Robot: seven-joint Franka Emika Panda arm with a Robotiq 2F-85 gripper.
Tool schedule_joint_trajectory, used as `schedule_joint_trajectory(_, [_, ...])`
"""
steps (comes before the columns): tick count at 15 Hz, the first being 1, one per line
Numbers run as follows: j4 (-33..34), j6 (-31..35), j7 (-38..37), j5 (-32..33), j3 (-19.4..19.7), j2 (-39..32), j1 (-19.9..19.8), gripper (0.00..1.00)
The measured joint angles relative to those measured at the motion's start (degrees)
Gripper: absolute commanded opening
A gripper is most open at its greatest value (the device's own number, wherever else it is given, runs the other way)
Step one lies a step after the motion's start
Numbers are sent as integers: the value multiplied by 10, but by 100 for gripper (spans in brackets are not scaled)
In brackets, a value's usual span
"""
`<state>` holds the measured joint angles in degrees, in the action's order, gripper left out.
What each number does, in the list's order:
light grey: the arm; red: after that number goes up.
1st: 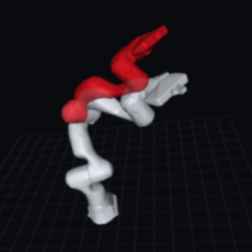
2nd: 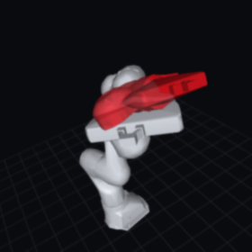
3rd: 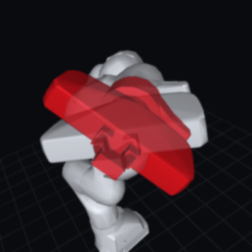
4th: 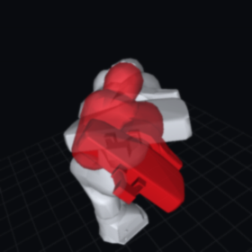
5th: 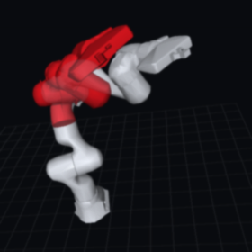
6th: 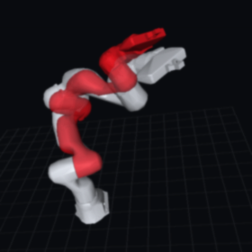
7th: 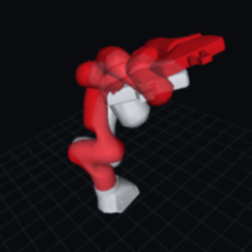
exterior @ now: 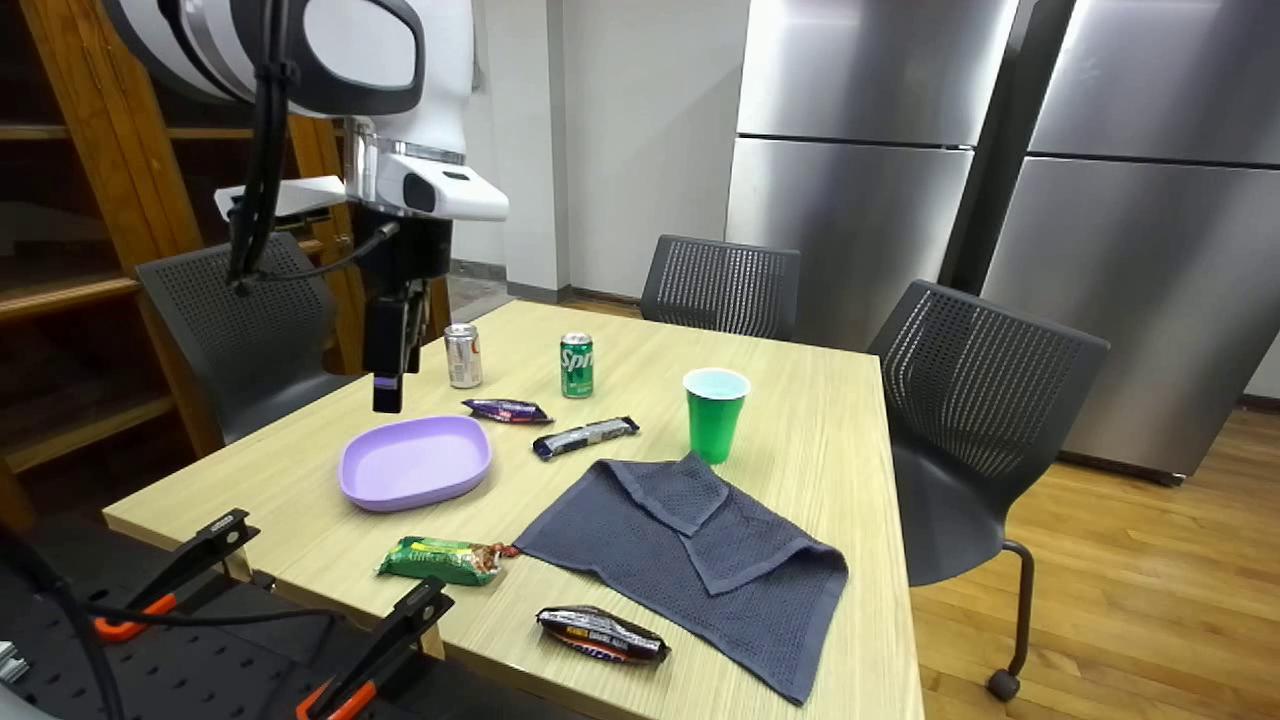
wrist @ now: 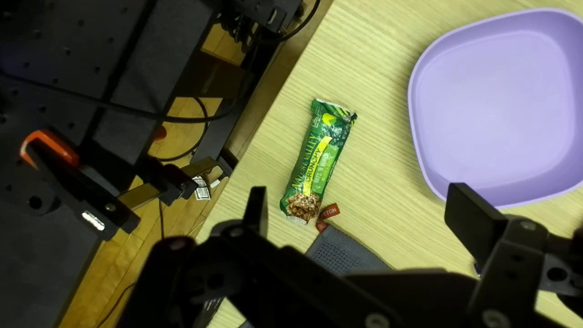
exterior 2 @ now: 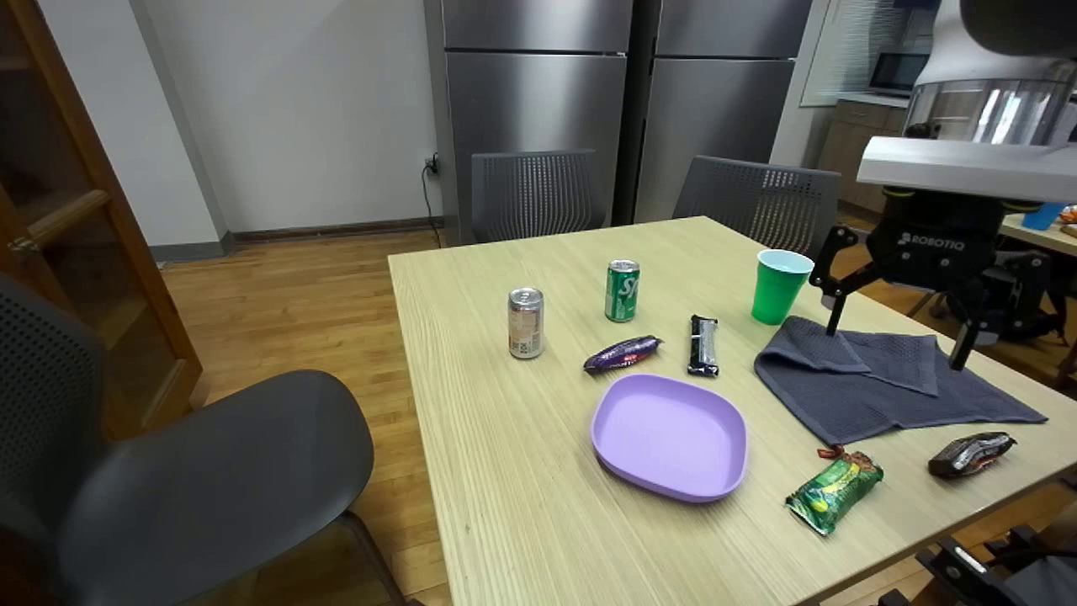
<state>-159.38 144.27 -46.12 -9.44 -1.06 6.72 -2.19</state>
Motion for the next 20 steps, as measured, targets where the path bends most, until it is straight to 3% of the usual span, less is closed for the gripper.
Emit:
schedule_joint_trajectory(13, [9, 91, -112, 33, 46, -162, 3, 100])
schedule_joint_trajectory(20, [40, 103, -161, 33, 77, -231, 40, 100])
